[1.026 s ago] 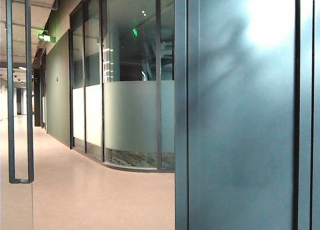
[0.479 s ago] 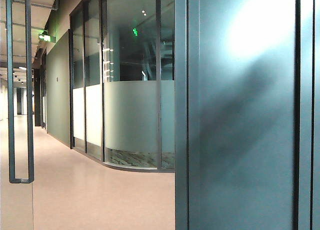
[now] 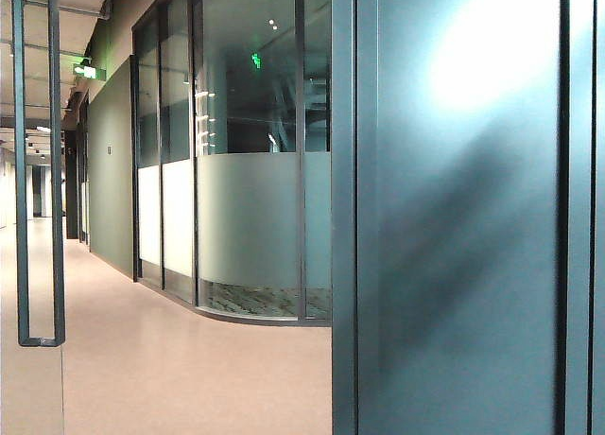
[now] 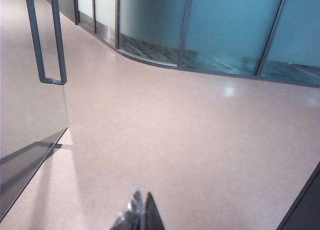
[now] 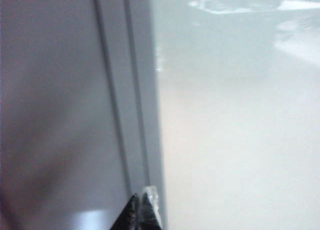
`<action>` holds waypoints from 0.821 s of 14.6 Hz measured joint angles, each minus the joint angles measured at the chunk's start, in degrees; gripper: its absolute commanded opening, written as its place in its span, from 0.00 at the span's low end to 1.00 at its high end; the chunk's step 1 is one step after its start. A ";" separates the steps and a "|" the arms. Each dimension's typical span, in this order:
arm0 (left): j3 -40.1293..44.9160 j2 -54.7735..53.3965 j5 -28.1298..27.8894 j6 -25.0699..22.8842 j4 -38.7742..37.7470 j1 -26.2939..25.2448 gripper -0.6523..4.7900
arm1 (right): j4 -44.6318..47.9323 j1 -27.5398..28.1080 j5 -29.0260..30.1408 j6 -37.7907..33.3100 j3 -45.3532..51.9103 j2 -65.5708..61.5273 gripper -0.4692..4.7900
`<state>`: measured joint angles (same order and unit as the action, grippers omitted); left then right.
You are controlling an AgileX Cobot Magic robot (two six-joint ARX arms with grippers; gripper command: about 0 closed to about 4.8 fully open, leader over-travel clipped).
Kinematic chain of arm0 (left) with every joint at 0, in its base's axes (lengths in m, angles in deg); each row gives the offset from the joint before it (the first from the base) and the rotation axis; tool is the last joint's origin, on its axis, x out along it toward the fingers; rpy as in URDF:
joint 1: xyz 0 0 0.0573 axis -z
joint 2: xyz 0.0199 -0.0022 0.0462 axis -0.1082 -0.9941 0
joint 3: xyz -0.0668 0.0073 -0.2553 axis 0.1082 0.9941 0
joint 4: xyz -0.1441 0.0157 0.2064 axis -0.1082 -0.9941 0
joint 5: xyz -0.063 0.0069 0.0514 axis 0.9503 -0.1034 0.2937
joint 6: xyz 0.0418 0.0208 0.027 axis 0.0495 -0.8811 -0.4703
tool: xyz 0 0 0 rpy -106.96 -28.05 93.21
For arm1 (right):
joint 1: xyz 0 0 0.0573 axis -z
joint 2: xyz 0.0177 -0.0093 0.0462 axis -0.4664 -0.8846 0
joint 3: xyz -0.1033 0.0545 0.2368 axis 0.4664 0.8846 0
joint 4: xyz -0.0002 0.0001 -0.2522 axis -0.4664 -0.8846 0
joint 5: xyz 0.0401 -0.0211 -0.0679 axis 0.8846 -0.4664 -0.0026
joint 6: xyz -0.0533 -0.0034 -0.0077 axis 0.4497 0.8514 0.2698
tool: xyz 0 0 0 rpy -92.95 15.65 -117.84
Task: Raise the arm to find the leftmost switch on the wall and turn off the lights.
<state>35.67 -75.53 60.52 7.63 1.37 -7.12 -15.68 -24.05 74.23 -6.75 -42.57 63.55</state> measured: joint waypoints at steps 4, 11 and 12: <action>0.00 0.02 0.00 0.00 -0.04 0.00 0.11 | 1.81 -1.44 0.17 -1.84 2.19 -0.02 0.09; 0.00 0.02 0.00 0.00 -0.04 0.00 0.11 | 2.14 -3.45 0.20 -1.84 2.19 -0.02 0.09; 0.00 0.02 0.00 0.00 -0.04 0.00 0.11 | 2.14 -3.45 0.20 -1.84 2.19 -0.02 0.09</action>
<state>35.67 -75.50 60.52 7.63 1.33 -7.12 -13.53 -27.51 74.42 -8.58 -40.39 63.52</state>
